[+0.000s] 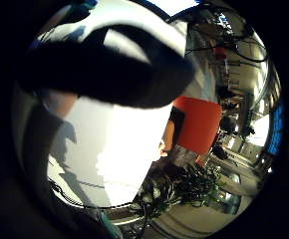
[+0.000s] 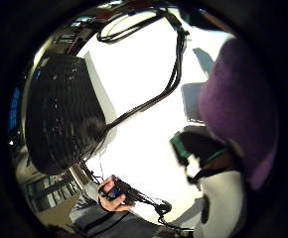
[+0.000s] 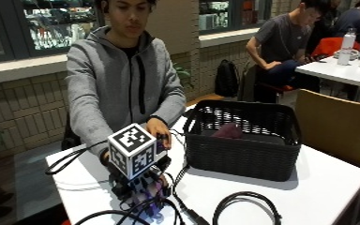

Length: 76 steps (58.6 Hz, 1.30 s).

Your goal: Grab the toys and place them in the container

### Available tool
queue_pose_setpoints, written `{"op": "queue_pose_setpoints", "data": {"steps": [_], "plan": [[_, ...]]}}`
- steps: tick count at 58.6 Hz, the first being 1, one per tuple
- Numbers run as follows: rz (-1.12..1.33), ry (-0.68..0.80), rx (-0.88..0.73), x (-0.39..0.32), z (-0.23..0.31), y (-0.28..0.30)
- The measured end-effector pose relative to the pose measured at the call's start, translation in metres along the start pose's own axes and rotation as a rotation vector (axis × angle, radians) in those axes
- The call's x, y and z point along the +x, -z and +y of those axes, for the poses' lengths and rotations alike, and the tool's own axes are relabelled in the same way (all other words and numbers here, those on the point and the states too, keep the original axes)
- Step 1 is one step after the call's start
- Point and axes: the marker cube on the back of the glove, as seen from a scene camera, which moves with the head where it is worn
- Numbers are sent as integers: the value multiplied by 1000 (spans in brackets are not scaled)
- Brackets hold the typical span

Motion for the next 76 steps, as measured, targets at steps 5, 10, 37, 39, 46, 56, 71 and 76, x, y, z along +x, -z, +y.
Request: {"op": "queue_pose_setpoints", "data": {"steps": [5, 10, 37, 39, 46, 56, 71, 76], "plan": [[-27, 0, 110, -3, -3, -4], [47, 3, 144, -8, -6, -3], [82, 263, 342, -122, -8, 135], [121, 327, 359, -144, -6, 144], [118, 446, 376, -214, -15, 174], [81, 460, 371, -281, -32, 182], [156, 387, 250, -293, -36, 168], [140, 430, 243, -285, -29, 169]]}}
